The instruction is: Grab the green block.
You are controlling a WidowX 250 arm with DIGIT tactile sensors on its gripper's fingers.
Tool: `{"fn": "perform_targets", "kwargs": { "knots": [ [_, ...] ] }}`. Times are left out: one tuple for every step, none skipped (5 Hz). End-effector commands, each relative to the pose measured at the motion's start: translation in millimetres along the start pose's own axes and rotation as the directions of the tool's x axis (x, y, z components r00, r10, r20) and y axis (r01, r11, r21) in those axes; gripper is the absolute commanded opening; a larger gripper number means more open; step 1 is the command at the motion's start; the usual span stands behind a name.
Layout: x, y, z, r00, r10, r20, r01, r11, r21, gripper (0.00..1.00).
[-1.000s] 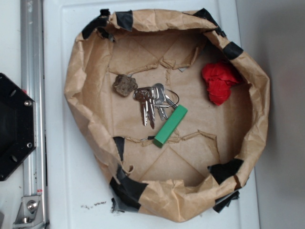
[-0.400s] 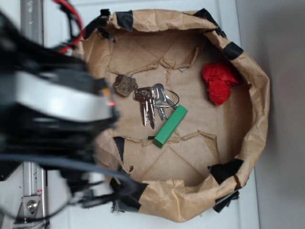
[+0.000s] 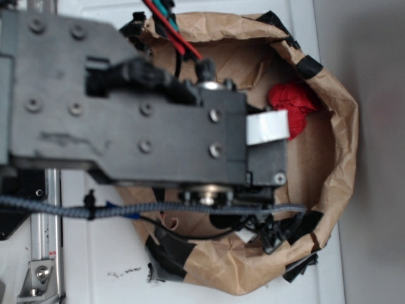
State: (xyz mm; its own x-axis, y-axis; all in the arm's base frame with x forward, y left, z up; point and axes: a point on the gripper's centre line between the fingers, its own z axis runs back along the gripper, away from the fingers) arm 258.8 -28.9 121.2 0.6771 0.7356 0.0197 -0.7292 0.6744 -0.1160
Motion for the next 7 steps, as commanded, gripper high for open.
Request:
{"fn": "perform_targets", "kwargs": {
  "knots": [
    [11.2,16.3,-45.7,0.999,0.046,0.026,-0.045,0.998,-0.051,1.0],
    [13.3,14.4,-74.3,1.0,0.006,0.011,-0.006,0.999,-0.047,1.0],
    [26.8,3.0,-85.5,1.0,0.006,0.001,-0.006,0.999,-0.041,1.0],
    [42.3,0.1,-90.5,1.0,-0.004,0.011,0.004,1.0,0.002,0.98],
    [48.1,4.2,-95.2,1.0,-0.026,0.014,0.026,0.999,0.034,0.0],
    [46.8,0.8,-77.2,0.993,-0.119,0.017,0.118,0.992,0.038,0.0],
    [49.0,-10.1,-27.9,0.931,-0.361,0.043,0.362,0.932,-0.008,0.0]
  ]
}}
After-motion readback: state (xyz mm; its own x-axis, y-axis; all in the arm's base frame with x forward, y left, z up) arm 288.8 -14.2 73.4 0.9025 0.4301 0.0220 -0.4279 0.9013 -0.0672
